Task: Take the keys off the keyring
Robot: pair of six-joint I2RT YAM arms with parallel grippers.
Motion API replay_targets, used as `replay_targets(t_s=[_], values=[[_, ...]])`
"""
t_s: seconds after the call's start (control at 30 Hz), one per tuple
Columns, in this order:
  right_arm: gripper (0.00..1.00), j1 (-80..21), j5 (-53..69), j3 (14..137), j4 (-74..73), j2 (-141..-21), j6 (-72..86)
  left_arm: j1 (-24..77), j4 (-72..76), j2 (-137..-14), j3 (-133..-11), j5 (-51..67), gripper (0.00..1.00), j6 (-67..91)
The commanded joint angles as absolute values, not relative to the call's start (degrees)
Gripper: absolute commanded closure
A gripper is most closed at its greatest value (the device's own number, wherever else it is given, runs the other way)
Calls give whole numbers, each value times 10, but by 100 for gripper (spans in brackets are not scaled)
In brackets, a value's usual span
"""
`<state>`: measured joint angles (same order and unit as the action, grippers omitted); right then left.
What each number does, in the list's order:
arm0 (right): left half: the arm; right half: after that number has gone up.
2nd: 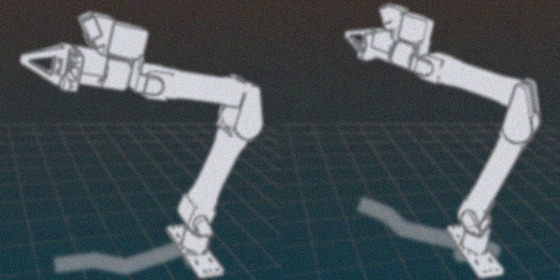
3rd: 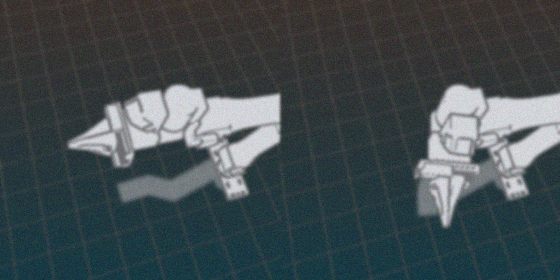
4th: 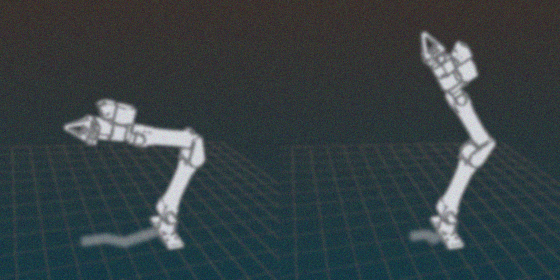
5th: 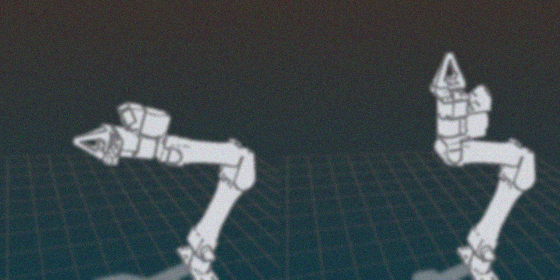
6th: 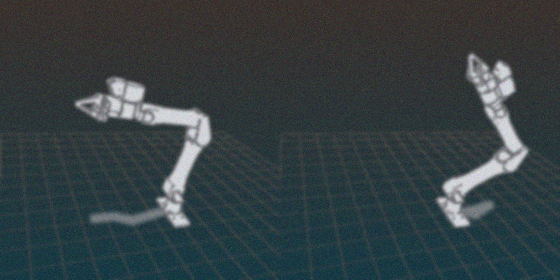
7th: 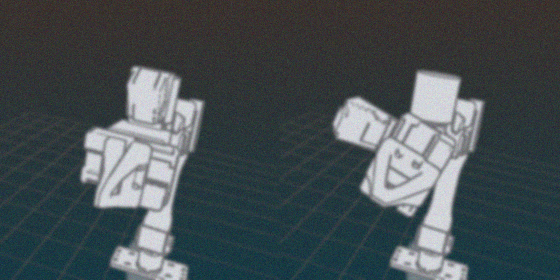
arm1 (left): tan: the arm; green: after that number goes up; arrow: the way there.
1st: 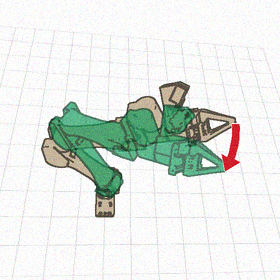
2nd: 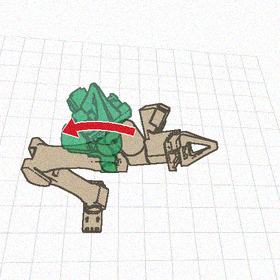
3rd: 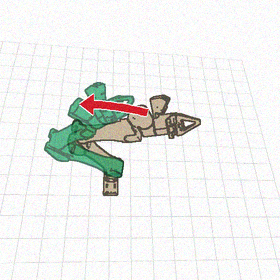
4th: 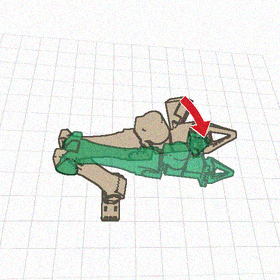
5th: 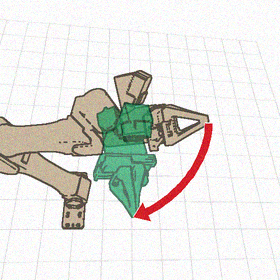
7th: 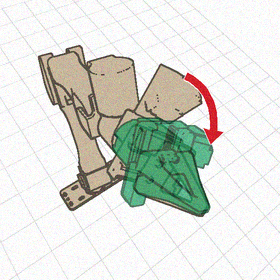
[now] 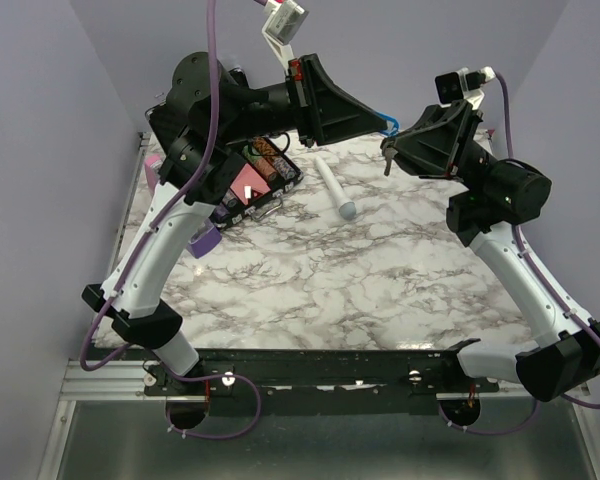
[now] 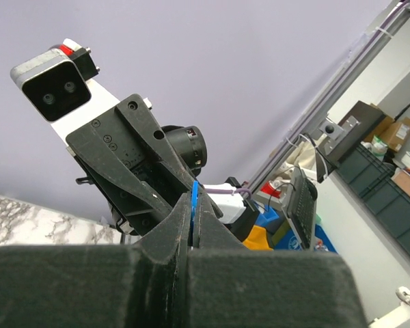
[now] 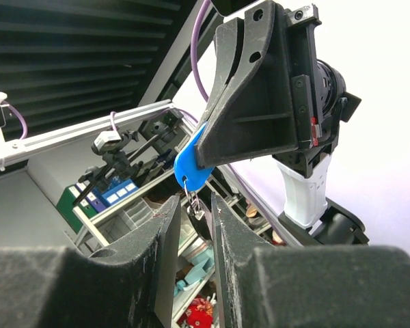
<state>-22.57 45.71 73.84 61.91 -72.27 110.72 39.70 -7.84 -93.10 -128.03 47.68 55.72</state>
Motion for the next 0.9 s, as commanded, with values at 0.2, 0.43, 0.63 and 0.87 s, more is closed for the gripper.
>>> replay_targets(t_s=[0.2,0.43,0.63,0.87], values=[[70,-231,462,728,616,-716,1092,395,-103,-906,-1286,441,100,524],[71,-231,460,728,616,-718,1091,395,-106,-903,-1286,440,100,521],[71,-231,461,736,613,-721,1088,395,-107,-902,-1281,439,100,520],[76,-231,462,737,612,-722,1087,395,-107,-897,-1275,439,100,517]])
